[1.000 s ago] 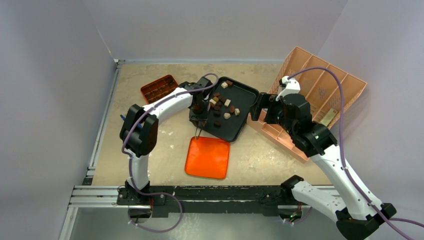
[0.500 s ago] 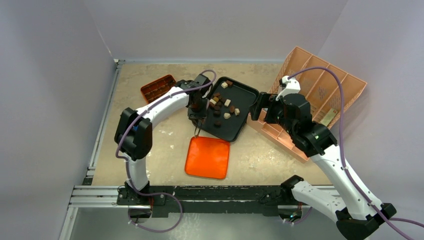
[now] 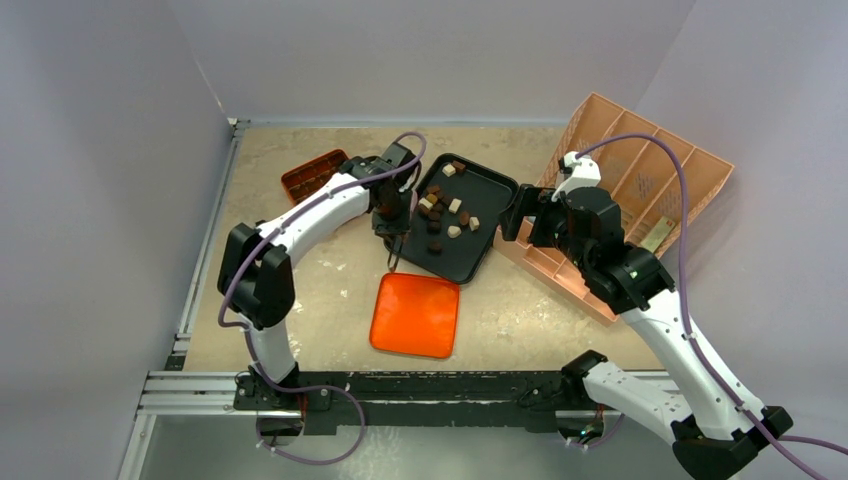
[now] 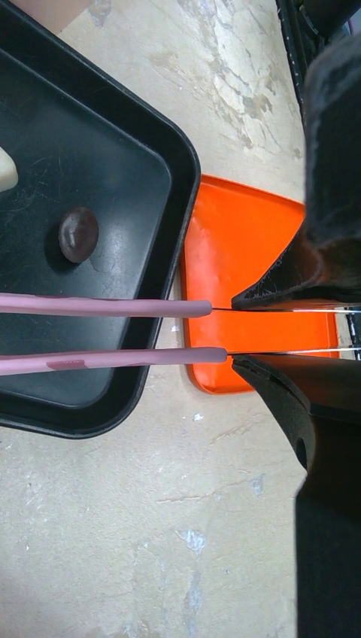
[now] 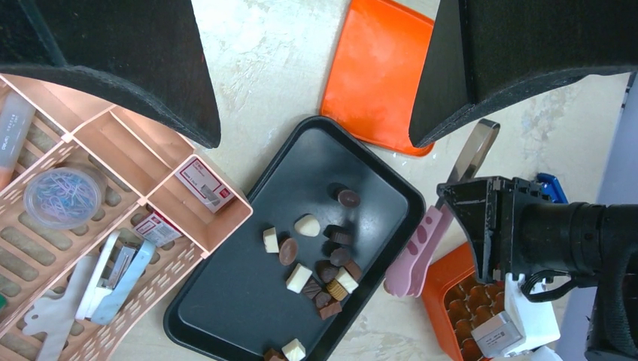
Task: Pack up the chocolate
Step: Pick up the fake chocolate from the plate, then place the fake chocolate in the packing box.
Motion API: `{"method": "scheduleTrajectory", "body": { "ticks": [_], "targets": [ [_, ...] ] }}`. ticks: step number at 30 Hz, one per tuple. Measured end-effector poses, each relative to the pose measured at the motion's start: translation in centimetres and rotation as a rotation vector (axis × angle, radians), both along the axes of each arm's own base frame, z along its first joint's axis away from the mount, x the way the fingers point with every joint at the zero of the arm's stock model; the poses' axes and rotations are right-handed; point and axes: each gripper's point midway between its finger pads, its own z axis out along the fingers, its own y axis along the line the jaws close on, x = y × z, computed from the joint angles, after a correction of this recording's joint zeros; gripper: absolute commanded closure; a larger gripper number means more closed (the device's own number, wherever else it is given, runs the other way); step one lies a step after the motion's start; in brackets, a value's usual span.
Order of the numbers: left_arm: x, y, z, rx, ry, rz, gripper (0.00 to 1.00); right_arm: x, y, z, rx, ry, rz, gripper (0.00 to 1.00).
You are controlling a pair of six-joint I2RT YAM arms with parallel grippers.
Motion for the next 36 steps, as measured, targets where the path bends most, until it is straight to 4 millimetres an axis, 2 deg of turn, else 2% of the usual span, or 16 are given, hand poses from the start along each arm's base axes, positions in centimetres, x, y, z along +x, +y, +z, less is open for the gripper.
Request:
{"method": "scheduleTrajectory", "body": {
  "ticks": [6, 11, 13, 16, 23, 27, 32, 36],
  "targets": [
    [0.1, 0.0, 1.2, -0.009, -0.015, 0.009, 0.80, 0.0, 0.0, 0.0, 0.001, -0.001, 0.000, 0.03],
    [1.1, 0.4, 3.0, -0.009, -0.051, 0.032, 0.81, -0.1, 0.0, 0.1, 0.005, -0.002, -0.001, 0.03],
    [1.9, 1.2, 3.6, -0.009, -0.065, 0.057, 0.81, -0.1, 0.0, 0.1, 0.005, -0.003, -0.001, 0.03],
    [3.6, 3.4, 4.5, -0.004, -0.085, 0.120, 0.81, -0.2, 0.0, 0.2, 0.007, -0.005, 0.002, 0.03],
    [7.7, 11.7, 5.8, 0.034, -0.128, 0.342, 0.81, -0.1, 0.0, 0.2, -0.012, 0.002, 0.012, 0.03],
    [9.0, 15.2, 6.1, 0.043, -0.148, 0.432, 0.81, -0.1, 0.0, 0.3, -0.013, 0.001, 0.013, 0.03],
    [9.9, 17.0, 5.4, 0.059, -0.143, 0.477, 0.81, -0.1, 0.0, 0.4, -0.012, -0.001, 0.013, 0.03],
    [10.8, 17.4, 3.6, 0.076, -0.121, 0.489, 0.80, 0.2, 0.2, 0.5, -0.013, 0.001, 0.013, 0.03]
  ]
}}
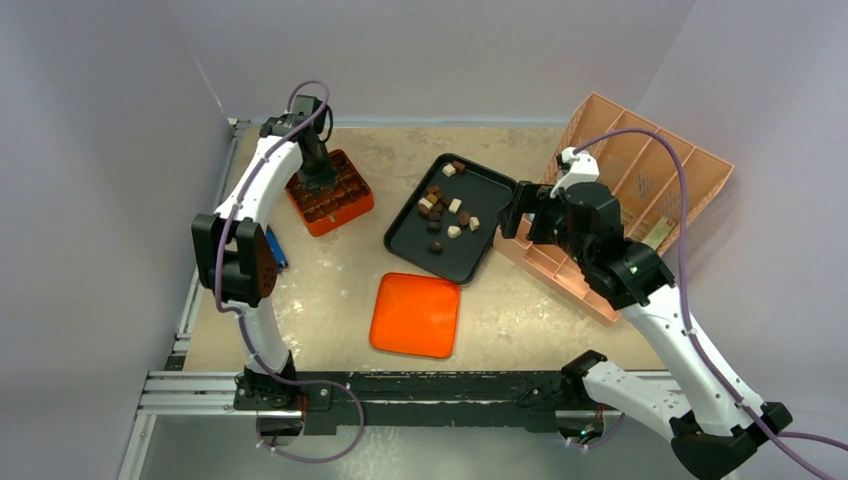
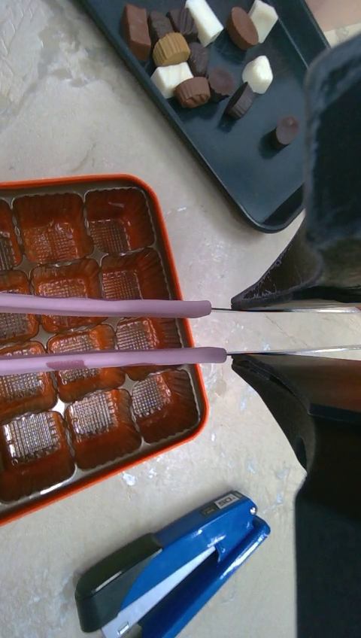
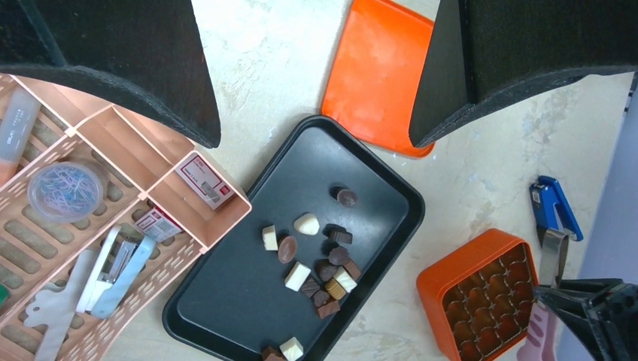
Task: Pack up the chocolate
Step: Place the fake chocolate in the packing box.
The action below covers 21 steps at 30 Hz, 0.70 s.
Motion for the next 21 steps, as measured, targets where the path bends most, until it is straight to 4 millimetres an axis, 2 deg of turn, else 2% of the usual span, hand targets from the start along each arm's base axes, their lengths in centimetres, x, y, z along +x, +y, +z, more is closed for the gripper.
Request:
{"method": "scheduleTrajectory", "body": {
  "ticks": [11, 21],
  "targets": [
    [1.2, 0.6, -3.6, -0.001, 0.059, -0.004, 0.78, 0.3, 0.1, -0.1, -0.004, 0.006, -0.001, 0.03],
    [1.4, 0.3, -5.0, -0.012, 0.090, -0.015, 0.71, 0.4, 0.1, -0.3, -0.013, 0.010, -0.006, 0.03]
  ]
}}
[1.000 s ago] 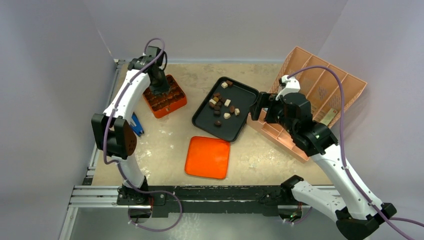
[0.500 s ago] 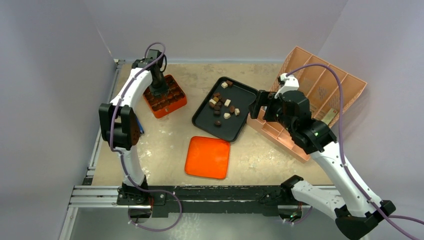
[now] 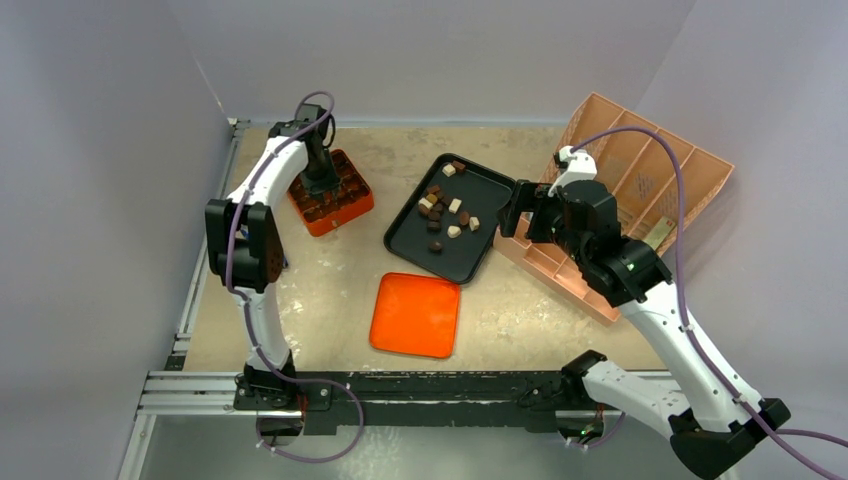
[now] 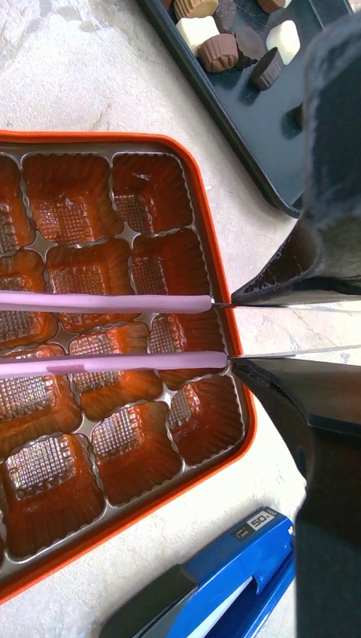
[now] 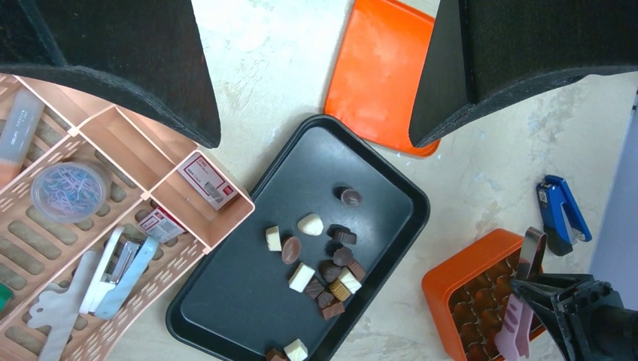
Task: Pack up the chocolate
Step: Place the fake chocolate in the packing box.
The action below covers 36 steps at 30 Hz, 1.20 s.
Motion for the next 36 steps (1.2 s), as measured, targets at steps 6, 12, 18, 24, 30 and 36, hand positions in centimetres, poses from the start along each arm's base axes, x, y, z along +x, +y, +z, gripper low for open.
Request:
{"method": "scheduleTrajectory", "body": {
  "ticks": [6, 12, 18, 24, 30, 36],
  "targets": [
    [0.2, -0.2, 0.2, -0.008, -0.004, -0.004, 0.68, 0.0, 0.0, 0.0, -0.005, -0.002, 0.002, 0.03],
    [0.3, -0.4, 0.5, -0.018, -0.010, -0.009, 0.69, -0.1, -0.1, 0.2, -0.002, -0.009, 0.003, 0.03],
    [-0.4, -0.8, 1.4, -0.045, -0.009, -0.039, 0.70, -0.4, -0.3, 0.6, 0.005, -0.022, 0.003, 0.03],
    [-1.6, -1.4, 4.7, -0.063, -0.061, -0.092, 0.70, -0.7, -0.4, 1.0, 0.016, -0.033, 0.001, 0.03],
    [-4.5, -4.2, 7.5, -0.070, -0.100, -0.200, 0.70, -0.7, -0.4, 1.1, 0.026, -0.031, -0.003, 0.03],
    [-7.4, -8.4, 8.3, -0.085, -0.097, -0.333, 0.68, -0.7, -0.4, 1.1, 0.029, -0.031, -0.004, 0.03]
  ]
}}
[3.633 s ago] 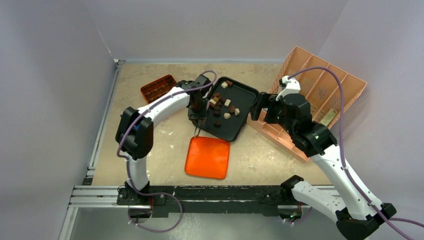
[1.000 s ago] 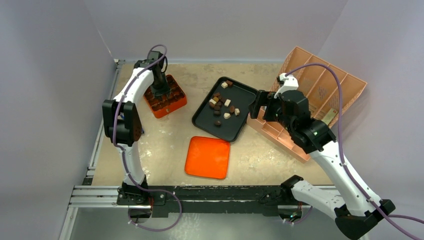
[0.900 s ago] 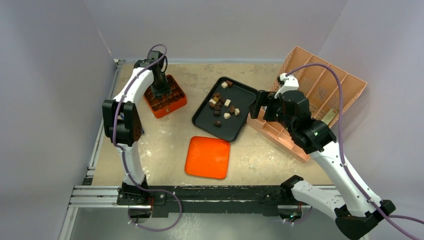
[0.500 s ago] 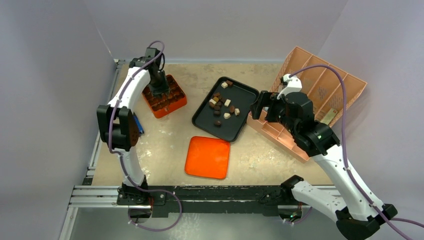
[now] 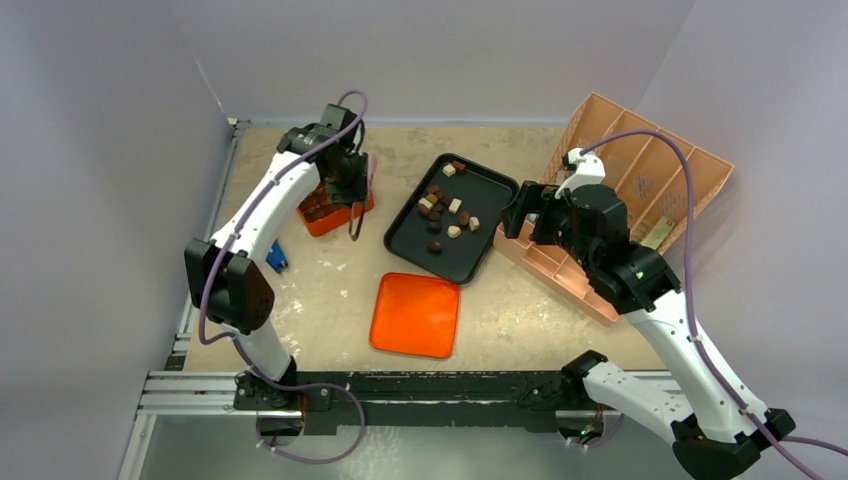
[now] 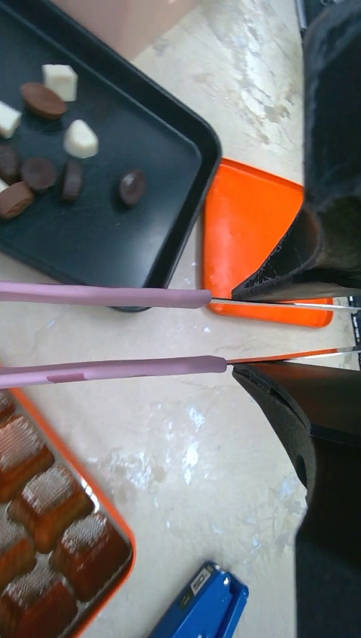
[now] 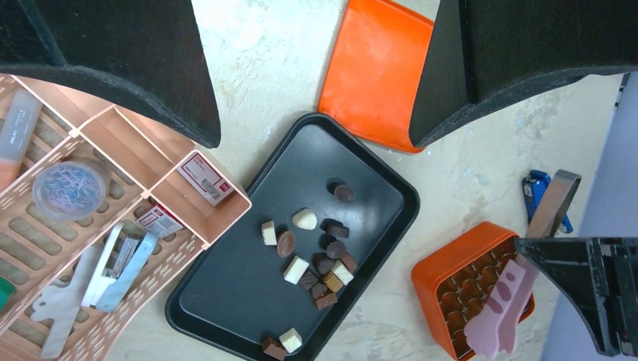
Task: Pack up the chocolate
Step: Place the fake chocolate in the packing box, then pick up the fake chocolate from the plate.
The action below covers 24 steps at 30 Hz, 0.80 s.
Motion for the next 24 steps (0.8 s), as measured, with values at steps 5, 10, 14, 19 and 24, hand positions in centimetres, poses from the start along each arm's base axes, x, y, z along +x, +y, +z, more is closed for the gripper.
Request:
{"method": "scheduleTrajectory", "body": {
  "ticks": [5, 10, 14, 19, 24],
  "targets": [
    [-2.3, -3.0, -0.6, 0.007, 0.026, -0.092, 0.67, -0.1, -0.1, 0.0, -0.002, 0.002, -0.001, 0.03],
    [-5.3, -6.5, -1.8, 0.024, 0.062, -0.199, 0.66, -0.4, -0.4, 0.0, -0.006, 0.001, -0.008, 0.03],
    [-8.5, -9.7, -2.8, 0.038, 0.089, -0.297, 0.65, -0.5, -0.8, -0.1, -0.015, 0.004, -0.021, 0.03],
    [-11.3, -11.3, -4.1, 0.066, 0.124, -0.357, 0.64, -0.6, -1.1, -0.3, -0.028, 0.008, -0.028, 0.03],
    [-12.5, -12.1, -4.8, 0.076, 0.133, -0.372, 0.63, -0.6, -1.2, -0.3, -0.032, 0.010, -0.030, 0.03]
  ]
}}
